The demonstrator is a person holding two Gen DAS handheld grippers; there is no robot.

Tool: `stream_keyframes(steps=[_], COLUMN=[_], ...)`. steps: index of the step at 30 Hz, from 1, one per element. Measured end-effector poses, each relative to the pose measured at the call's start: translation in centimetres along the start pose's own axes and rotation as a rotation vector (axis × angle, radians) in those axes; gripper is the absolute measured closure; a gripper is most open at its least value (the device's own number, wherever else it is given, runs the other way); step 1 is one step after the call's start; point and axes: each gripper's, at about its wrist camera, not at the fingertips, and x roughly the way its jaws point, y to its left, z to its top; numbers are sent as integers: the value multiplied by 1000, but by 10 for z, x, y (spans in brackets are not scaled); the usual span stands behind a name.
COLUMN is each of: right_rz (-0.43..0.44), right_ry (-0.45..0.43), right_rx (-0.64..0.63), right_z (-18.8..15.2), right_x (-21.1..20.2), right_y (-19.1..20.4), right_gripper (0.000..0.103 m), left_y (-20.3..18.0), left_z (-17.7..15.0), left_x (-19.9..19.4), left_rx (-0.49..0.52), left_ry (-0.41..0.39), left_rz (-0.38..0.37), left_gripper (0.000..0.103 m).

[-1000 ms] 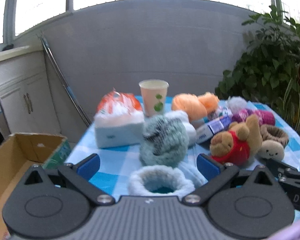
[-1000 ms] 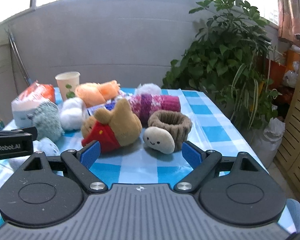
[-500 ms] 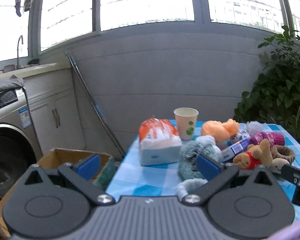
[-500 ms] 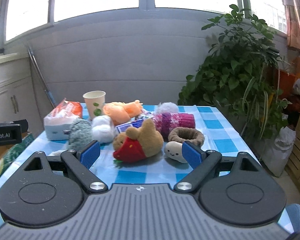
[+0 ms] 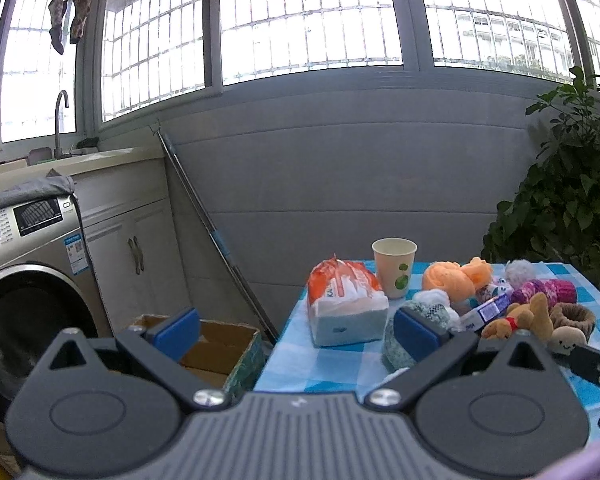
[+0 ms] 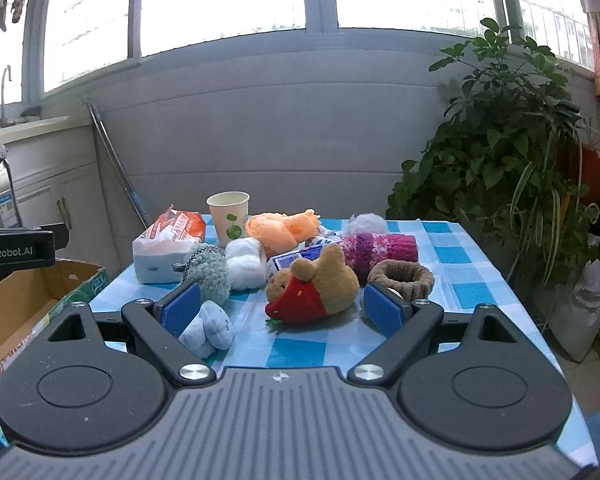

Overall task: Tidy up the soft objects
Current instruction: 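Move the left gripper to the white wristband while the right approaches the brown wristband, then grasp the brown knit wristband with the right gripper while the left closes on the white wristband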

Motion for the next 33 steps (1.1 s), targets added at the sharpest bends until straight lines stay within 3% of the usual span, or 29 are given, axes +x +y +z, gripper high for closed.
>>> stream_keyframes(steps=[10,20,33], right_rz=[-2,-16,-7], right_ry=[24,87,144], right_rx=[14,77,101], right_z=[-18,-41,-19], right_x=[5,26,98], right_y=[-23,-65,-95], right_gripper=[0,0,0], left_y=[-4,-23,-67], left_z=[-14,-46,-68], left_x=[1,6,64], left_rx=[21,79,216], left_ry=[14,41,127], left_rz=[-9,-155,-267], left_gripper=[1,1,1])
